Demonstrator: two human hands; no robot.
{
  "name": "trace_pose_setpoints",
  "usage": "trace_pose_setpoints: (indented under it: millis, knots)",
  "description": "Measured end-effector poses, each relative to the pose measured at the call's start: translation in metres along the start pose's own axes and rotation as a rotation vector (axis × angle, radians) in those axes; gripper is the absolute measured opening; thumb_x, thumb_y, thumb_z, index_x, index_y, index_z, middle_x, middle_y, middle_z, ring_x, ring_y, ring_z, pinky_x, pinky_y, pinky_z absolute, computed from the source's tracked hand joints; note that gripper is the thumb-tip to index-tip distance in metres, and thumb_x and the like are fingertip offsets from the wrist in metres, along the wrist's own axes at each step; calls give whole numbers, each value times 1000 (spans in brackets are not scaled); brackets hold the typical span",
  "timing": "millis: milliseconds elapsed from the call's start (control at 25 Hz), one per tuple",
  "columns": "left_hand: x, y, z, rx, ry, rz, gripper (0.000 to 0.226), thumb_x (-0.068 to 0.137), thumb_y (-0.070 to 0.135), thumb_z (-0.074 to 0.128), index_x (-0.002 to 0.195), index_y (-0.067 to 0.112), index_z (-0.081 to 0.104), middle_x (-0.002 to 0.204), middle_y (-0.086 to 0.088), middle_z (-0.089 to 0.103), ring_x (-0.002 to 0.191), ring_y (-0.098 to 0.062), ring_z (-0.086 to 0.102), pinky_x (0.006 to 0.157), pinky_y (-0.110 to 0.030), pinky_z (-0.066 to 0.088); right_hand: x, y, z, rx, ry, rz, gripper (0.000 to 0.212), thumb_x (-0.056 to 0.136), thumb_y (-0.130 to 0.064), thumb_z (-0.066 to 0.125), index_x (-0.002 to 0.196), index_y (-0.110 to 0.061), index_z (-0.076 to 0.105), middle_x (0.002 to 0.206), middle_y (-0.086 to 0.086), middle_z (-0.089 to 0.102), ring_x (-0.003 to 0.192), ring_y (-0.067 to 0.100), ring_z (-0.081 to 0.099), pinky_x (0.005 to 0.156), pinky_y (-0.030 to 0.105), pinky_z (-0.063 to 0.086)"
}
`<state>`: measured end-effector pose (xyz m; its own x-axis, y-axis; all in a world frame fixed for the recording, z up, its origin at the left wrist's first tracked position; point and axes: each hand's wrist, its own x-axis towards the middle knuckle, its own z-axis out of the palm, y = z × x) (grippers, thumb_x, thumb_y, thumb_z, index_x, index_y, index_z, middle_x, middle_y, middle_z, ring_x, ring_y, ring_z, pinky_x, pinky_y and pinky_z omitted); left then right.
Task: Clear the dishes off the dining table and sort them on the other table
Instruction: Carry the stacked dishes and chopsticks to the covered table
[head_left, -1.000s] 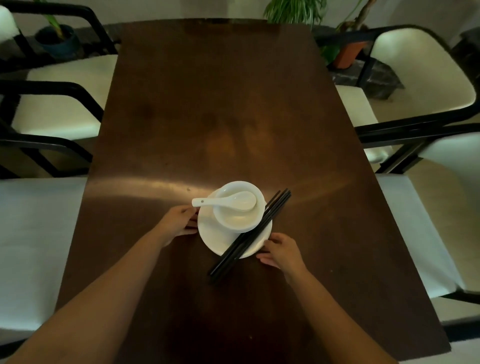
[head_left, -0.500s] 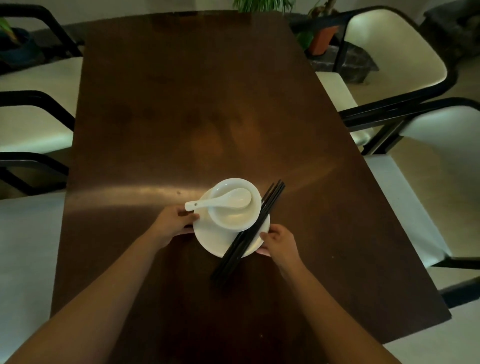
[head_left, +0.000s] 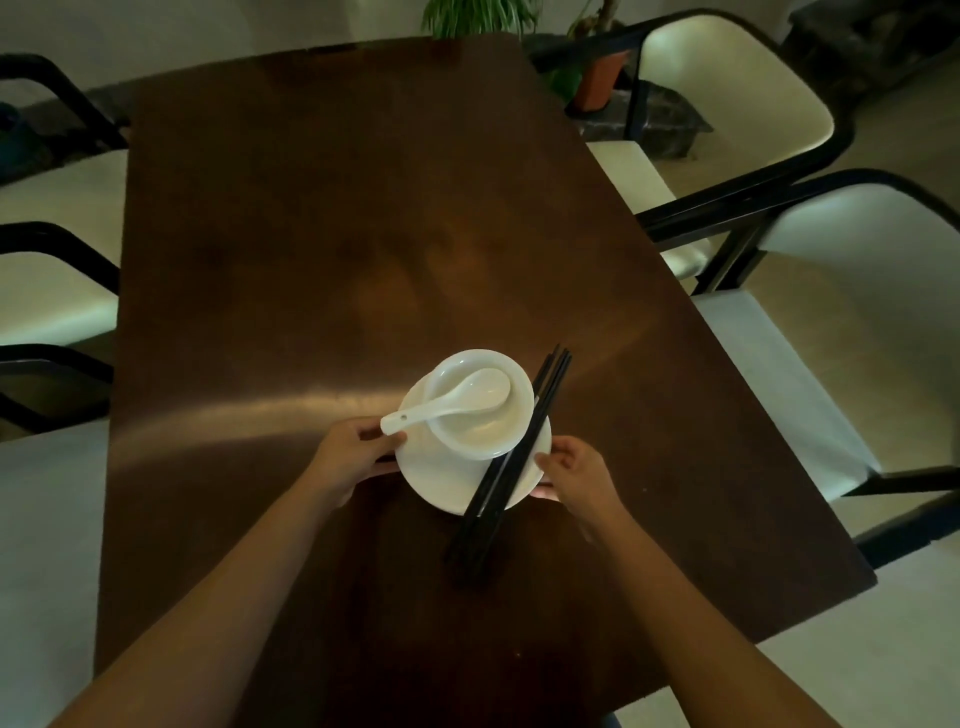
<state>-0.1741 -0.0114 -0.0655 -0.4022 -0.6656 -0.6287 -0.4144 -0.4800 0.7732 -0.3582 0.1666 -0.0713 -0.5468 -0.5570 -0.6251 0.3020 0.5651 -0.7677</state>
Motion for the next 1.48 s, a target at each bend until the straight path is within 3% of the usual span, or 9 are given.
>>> trace_pose_setpoints:
  millis: [200,360,560,720,840,1040,1160,1280,1480]
  knots:
    - [-25,17,32,42,-57,76,29,82,1,63,111,6,62,93,0,66,83,-17,66,58,-26,57,-22,1,-37,45,40,-19,18,89,-9,56,107,-13,54,96,5,63,81,17,68,61,25,59]
    - [-48,33,73,109,-127,89,38,82,2,62,119,0,55,110,-12,64,92,-26,65,70,-34,54,-53,4,-81,118,103,-36,14,89,-10,57,101,-15,55,92,5,65,74,15,69,54,21,57]
    - [-83,54,150,153,-257,157,30,82,-1,61,112,-2,59,103,-16,66,83,-25,67,67,-32,58,-100,12,-157,180,217,-78,11,88,-9,58,98,-13,57,89,6,66,73,19,70,55,23,58]
    - [-121,64,241,193,-371,220,16,82,-3,61,97,2,65,86,-10,68,64,-13,70,51,-21,56,-144,31,-242,227,329,-86,14,88,-7,57,102,-8,56,87,8,66,72,20,70,56,25,59]
    - [-151,63,317,210,-443,238,15,82,-5,59,89,6,66,81,-8,67,55,-8,68,52,-23,57,-177,49,-311,259,412,-105,15,88,-5,55,103,-4,57,83,10,66,68,19,68,52,23,58]
    - [-197,46,445,193,-508,221,10,82,-5,60,84,3,65,78,-9,67,56,-10,69,47,-21,55,-226,84,-429,327,489,-128,9,88,-1,53,96,-3,58,77,11,64,66,19,65,51,24,58]
    - [-213,37,511,240,-592,209,11,82,-1,61,91,3,66,84,-10,69,70,-17,69,55,-25,58,-249,104,-487,367,541,-125,8,88,1,52,89,-4,59,76,11,64,66,19,65,49,22,57]
    - [-224,35,571,294,-657,208,16,80,1,65,95,6,67,86,-10,71,74,-19,71,59,-30,59,-264,124,-538,385,599,-108,8,88,0,52,93,-3,58,78,12,63,67,20,65,49,23,57]
    - [-235,39,680,364,-774,185,17,79,0,65,95,7,66,91,-12,70,75,-21,71,54,-26,57,-273,152,-619,462,738,-99,8,88,0,53,92,-2,59,74,11,63,63,17,65,47,21,56]
